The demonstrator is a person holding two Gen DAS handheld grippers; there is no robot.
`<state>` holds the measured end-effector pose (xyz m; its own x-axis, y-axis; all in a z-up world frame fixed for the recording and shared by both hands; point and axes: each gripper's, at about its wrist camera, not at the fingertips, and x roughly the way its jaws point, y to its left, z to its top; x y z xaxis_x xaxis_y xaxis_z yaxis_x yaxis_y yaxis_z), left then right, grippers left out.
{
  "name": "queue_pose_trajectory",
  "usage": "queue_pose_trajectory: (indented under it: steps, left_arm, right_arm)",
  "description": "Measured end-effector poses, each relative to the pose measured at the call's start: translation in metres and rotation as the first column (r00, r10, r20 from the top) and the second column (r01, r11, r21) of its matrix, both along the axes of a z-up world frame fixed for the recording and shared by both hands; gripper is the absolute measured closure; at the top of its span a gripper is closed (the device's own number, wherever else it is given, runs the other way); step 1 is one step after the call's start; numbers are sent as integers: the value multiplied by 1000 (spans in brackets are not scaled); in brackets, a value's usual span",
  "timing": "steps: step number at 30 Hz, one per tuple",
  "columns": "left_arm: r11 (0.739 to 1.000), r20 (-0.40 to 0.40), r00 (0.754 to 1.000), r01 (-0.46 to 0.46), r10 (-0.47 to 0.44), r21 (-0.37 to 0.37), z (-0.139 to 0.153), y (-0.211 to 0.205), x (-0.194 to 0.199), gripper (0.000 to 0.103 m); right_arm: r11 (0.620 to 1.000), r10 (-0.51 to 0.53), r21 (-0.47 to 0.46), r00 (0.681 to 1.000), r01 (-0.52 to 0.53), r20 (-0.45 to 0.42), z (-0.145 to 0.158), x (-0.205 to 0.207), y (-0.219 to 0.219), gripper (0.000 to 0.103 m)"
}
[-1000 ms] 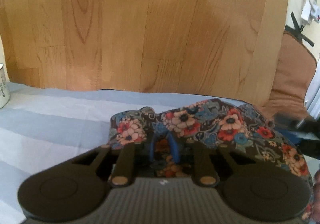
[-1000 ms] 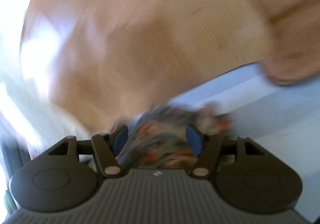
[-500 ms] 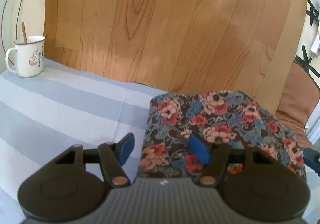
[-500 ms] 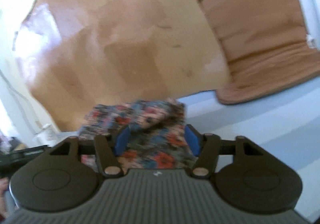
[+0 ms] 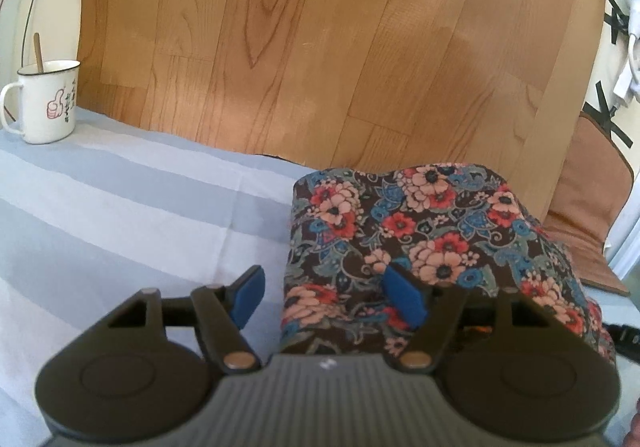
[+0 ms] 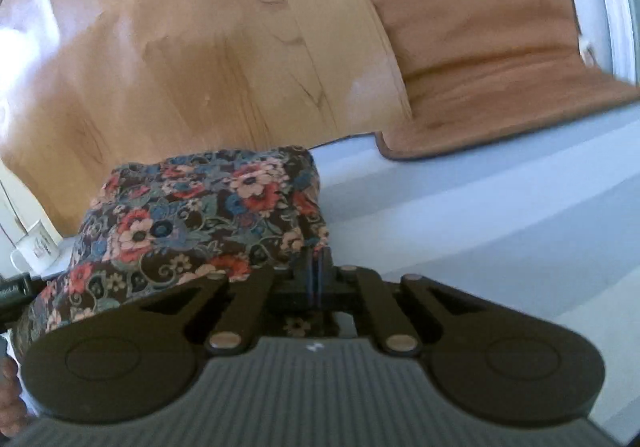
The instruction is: Fold small clothes
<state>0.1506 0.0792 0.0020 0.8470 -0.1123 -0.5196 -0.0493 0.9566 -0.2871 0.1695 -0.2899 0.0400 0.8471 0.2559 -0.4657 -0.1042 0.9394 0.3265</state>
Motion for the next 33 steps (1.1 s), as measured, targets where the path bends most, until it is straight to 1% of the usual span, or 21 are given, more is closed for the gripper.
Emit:
queue_pose_trajectory:
  steps: [1, 3, 4, 5, 6, 8, 10, 12, 13, 15, 16, 17, 18, 20, 24, 29, 33]
  left_arm:
    - [1000, -3, 1000, 0, 0, -1, 1, 0, 0, 34]
    - [1000, -7, 1000, -2, 2, 3, 2, 1, 0, 33]
    - [1000, -8, 1000, -1, 1, 6, 3, 1, 0, 33]
    - [1000, -9, 1000, 0, 0, 10, 4, 1, 0, 33]
    - [1000, -11, 1000, 0, 0, 16, 5, 0, 0, 33]
    - [1000, -13, 1000, 2, -2, 29, 6, -1, 0, 33]
    - [999, -16, 1000, 3, -3, 32, 7, -2, -1, 33]
    - [1000, -21, 1000, 3, -3, 24, 7, -1, -1, 33]
    - [1000, -22, 1000, 3, -3, 19, 7, 0, -1, 32]
    - [1000, -24, 1000, -1, 2, 16, 7, 1, -2, 30]
    - [1000, -24, 1000, -4, 4, 18, 7, 2, -2, 29]
    - [1000, -24, 1000, -5, 6, 20, 7, 2, -3, 29]
    - [1000, -24, 1000, -6, 6, 21, 7, 2, -3, 28]
    - [1000, -23, 1000, -7, 7, 26, 7, 1, -3, 28]
    - [1000, -23, 1000, -7, 8, 28, 7, 2, -4, 26]
    - [1000, -24, 1000, -8, 9, 29, 7, 3, -3, 23]
    - [999, -25, 1000, -14, 15, 33, 6, 4, -4, 19]
  right_arm:
    - [1000, -6, 9, 1000, 5, 10, 4, -2, -2, 94]
    - [997, -24, 72, 1000, 24, 5, 9, -6, -12, 88]
    - [991, -35, 129, 999, 34, 4, 10, -11, -22, 79]
    - [983, -43, 182, 999, 40, 8, 9, -16, -31, 63]
    - [969, -55, 241, 998, 50, 14, 8, -22, -38, 59]
    - [945, -64, 323, 998, 53, 23, 5, -32, -45, 57]
    - [929, -65, 366, 998, 53, 22, 2, -43, -53, 56]
    - [928, -64, 370, 998, 51, 23, 0, -50, -52, 53]
    - [930, -59, 366, 998, 46, 25, -2, -54, -53, 50]
    - [930, -52, 364, 999, 44, 12, -11, -57, -52, 47]
    - [928, -51, 371, 999, 49, -3, -12, -51, -50, 46]
    - [916, -52, 396, 998, 62, -35, -17, -48, -49, 45]
    - [907, -43, 417, 998, 56, -42, -17, -50, -52, 45]
    - [896, -40, 441, 999, 51, -34, -17, -53, -55, 40]
    - [873, -40, 486, 999, 50, -30, -21, -57, -60, 40]
    - [857, -38, 514, 999, 40, -14, -23, -57, -63, 38]
    - [842, -33, 539, 999, 28, 0, -25, -58, -65, 37]
